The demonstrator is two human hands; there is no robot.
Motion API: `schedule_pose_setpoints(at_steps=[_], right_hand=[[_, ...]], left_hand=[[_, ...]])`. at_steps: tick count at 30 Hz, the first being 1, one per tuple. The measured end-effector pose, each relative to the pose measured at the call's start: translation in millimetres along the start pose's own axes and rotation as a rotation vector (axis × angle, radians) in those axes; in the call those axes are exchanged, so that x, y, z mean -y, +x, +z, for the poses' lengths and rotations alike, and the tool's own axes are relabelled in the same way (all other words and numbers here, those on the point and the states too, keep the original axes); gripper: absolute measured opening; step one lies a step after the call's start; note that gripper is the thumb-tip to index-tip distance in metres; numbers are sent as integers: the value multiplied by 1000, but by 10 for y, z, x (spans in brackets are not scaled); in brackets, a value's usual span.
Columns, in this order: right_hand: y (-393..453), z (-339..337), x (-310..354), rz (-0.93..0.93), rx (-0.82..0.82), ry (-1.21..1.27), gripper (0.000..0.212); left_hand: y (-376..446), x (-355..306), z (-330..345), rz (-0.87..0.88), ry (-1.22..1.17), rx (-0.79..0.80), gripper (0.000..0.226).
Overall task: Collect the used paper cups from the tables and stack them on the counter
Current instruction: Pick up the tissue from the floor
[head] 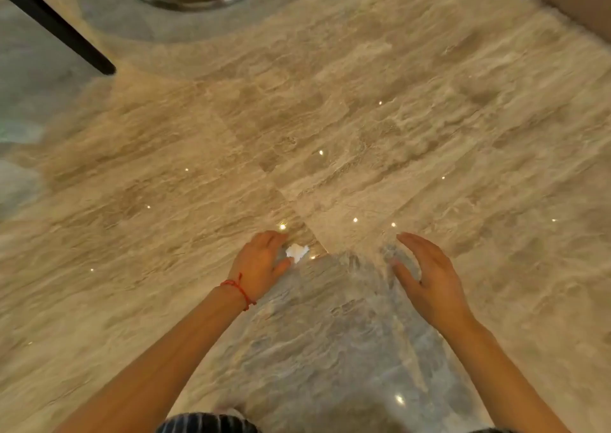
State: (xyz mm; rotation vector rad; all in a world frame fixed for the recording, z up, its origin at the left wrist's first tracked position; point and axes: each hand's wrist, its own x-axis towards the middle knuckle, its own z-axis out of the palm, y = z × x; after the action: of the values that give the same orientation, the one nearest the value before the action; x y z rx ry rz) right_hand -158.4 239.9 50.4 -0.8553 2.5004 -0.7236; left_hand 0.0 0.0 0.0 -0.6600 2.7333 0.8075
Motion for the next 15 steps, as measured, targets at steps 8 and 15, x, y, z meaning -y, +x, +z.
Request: schedule_pose_setpoints(at_steps=[8, 15], right_hand=[[52, 264, -38, 14, 65, -25, 44], [45, 273, -34, 13, 41, 16, 42]], left_hand=[[324, 3, 401, -80, 56, 10, 40], [307, -162, 371, -326, -516, -142, 15]])
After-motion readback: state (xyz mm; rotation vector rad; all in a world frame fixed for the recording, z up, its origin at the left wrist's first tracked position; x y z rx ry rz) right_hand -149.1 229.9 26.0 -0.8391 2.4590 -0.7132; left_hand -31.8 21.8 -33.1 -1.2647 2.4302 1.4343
